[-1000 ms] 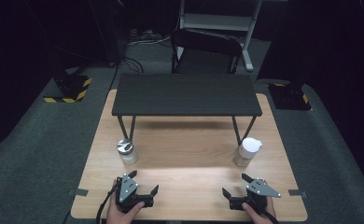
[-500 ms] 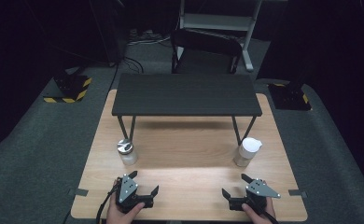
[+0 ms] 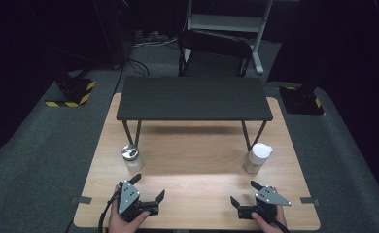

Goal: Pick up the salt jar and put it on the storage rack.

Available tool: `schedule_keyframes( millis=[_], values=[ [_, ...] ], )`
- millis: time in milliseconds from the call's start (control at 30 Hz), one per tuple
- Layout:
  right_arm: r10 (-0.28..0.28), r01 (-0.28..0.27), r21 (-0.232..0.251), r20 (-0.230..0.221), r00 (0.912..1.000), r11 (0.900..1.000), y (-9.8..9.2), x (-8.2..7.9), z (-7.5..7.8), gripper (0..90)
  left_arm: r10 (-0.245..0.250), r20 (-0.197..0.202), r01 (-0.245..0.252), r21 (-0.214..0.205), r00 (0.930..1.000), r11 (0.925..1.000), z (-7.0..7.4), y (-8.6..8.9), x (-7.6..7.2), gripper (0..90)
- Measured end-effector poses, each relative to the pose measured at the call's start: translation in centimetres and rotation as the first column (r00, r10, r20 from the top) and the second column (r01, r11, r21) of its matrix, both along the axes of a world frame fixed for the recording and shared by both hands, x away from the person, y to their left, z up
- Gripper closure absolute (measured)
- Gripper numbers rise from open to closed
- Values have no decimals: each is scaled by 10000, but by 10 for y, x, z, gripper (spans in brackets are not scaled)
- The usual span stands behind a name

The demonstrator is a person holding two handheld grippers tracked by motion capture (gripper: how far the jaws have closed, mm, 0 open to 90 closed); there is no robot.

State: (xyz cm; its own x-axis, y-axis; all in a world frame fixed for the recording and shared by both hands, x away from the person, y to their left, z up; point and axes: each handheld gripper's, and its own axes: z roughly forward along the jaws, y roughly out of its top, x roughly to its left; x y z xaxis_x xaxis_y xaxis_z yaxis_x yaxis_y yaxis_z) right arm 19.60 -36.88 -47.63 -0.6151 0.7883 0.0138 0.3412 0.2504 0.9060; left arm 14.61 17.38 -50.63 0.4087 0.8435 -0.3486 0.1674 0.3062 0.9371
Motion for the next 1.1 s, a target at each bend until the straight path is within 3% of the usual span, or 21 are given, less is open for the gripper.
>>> schedule_keyframes(
  millis=[200,433,467,600,667,700,1100],
  values=[
    [-9,9,-39,40,10000,10000,1,-1,0,5,777,157,-776,-54,9969,9970,2,12,-2,7],
    [1,-1,-68,32,10000,10000,2,-1,0,5,1651,109,-1652,92,9862,9862,-2,23,1,7],
    [2,-1,-76,61,10000,10000,2,-1,0,5,1876,51,-1877,169,9822,9821,-4,24,5,7],
    [-22,23,-36,92,10000,10000,2,-2,-1,5,2126,-204,-2124,131,9769,9771,-7,26,15,7],
    [-35,35,4,54,10000,10000,1,-1,-1,5,2187,-569,-2201,-186,9741,9753,-8,26,24,7],
    [-35,35,4,54,10000,10000,1,-1,-1,5,2187,-569,-2201,-186,9741,9753,-8,26,24,7],
    [-29,28,54,56,10000,10000,0,-1,-1,5,2835,-993,-2798,490,9538,9588,-14,12,63,18]
  ],
)
